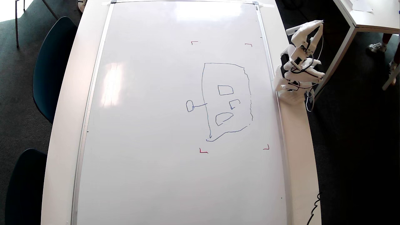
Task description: Draw on a whiteboard a robot head using a pen attached to the gripper
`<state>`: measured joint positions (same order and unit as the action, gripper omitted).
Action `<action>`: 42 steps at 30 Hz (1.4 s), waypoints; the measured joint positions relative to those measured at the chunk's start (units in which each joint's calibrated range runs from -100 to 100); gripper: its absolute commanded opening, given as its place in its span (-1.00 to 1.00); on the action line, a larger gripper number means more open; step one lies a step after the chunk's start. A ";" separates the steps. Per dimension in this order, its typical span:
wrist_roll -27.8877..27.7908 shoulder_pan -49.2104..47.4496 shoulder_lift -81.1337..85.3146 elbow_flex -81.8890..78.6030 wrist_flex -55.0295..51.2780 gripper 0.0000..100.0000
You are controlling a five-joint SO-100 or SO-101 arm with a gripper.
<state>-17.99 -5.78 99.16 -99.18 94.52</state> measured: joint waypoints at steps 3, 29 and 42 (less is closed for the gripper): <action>0.00 0.00 0.00 0.00 2.14 -0.98; -0.05 0.00 0.00 0.00 4.02 -0.98; -0.05 0.00 0.00 0.00 4.02 -0.98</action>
<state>-18.05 -5.78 99.16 -99.18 98.55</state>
